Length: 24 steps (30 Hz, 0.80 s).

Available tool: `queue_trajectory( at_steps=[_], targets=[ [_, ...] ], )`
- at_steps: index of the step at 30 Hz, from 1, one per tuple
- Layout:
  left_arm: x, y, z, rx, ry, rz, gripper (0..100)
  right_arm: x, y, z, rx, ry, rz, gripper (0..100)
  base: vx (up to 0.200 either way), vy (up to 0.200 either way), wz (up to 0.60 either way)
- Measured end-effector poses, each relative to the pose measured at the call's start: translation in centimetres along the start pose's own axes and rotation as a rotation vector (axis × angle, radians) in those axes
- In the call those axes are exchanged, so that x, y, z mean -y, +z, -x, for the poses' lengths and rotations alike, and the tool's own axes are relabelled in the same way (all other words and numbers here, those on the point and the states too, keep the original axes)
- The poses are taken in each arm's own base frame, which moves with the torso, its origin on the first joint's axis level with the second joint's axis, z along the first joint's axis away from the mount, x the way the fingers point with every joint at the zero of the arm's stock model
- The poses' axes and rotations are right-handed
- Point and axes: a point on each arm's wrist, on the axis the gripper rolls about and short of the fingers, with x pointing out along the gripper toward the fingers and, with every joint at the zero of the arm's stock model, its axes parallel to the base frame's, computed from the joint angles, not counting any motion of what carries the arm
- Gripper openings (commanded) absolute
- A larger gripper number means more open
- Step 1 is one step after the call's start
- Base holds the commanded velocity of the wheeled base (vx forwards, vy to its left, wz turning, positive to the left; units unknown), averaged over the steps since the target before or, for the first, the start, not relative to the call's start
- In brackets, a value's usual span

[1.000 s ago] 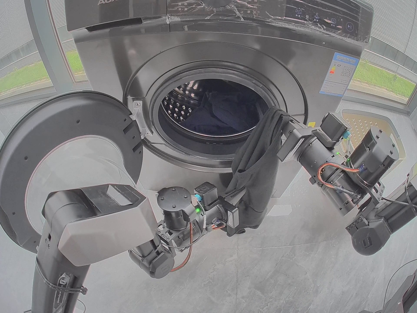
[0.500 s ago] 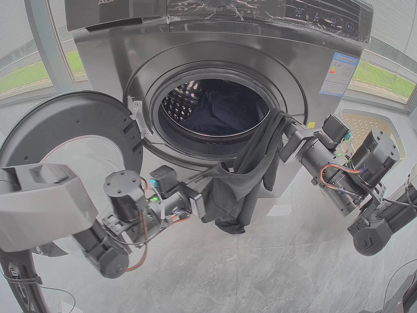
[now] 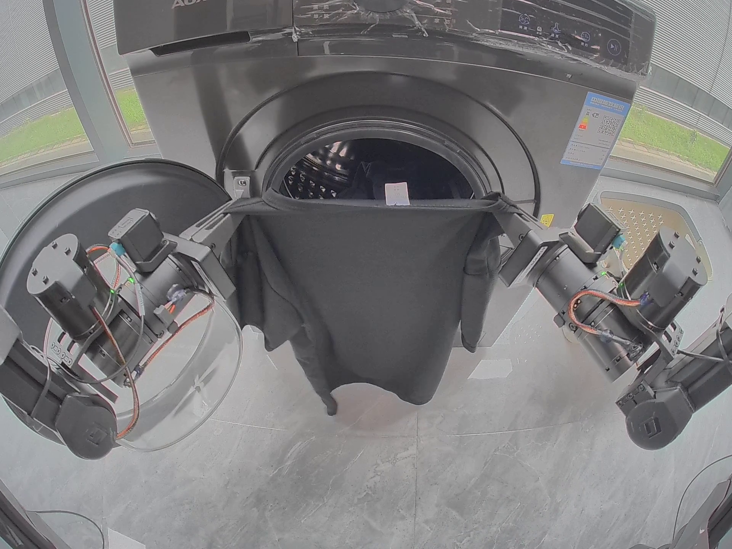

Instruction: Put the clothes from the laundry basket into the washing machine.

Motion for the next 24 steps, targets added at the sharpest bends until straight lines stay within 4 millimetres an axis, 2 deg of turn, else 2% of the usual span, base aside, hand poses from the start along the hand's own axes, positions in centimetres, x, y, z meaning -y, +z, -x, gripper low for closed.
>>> queue_trajectory(
  at_steps=[12, 24],
  targets=[
    [0.3, 1.3, 0.3, 0.043, -0.005, -0.002, 0, -0.3, 1.8, 0.6, 0.042, 0.011, 0.005, 0, 0.0, 0.0, 0.0],
    [1.2, 1.9, 0.1, 0.066, -0.029, 0.003, 0, -0.5, 2.3, 0.7, 0.057, 0.016, 0.006, 0, 0.0, 0.0, 0.0]
  ],
)
